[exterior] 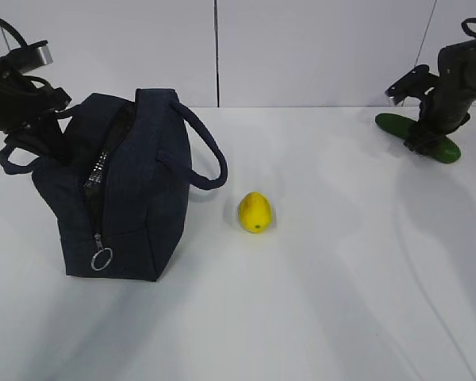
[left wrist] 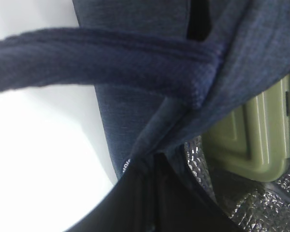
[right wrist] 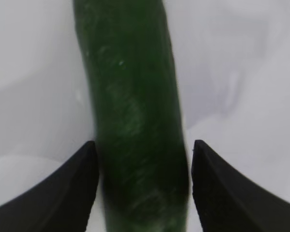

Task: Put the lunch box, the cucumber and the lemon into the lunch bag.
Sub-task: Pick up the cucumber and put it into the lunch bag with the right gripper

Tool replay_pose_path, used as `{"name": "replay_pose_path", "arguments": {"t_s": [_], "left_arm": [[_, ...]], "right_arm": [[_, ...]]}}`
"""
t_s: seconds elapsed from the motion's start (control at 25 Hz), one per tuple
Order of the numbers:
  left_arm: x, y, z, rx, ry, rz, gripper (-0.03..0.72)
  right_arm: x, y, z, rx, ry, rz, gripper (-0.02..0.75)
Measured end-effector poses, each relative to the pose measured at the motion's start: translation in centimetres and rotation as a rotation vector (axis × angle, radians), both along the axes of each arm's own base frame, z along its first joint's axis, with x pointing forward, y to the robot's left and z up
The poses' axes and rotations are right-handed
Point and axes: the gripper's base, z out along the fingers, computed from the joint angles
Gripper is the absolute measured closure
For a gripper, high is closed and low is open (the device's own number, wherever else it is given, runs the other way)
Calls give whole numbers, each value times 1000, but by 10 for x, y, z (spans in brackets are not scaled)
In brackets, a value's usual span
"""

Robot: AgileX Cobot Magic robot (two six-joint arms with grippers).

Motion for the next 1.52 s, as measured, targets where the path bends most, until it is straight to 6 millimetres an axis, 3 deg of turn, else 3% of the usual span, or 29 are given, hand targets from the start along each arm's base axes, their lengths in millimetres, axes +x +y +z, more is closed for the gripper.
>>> {"name": "replay_pose_path", "arguments": {"t_s": [0.36,0.64,0.92,1.2,1.36,1.52], "left_arm": [[0,0,0,2,0,-1,696],[0,0,0,2,0,-1,696],[0,0,0,4,0,-1,696],[0,0,0,4,0,-1,696],[0,0,0,4,0,-1,696],[0,0,0,4,0,-1,696]], "right_arm": [[3,0,-4,-4,-18,17,261],[3,1,-5,7,-19,8,364],[-2,2,9,81,42,-116,370],[-11,5,55,157,29,-213,373],[-20,10,104,227,-61,-262,373],[-43,18,162,347,-144,-323,373]]}}
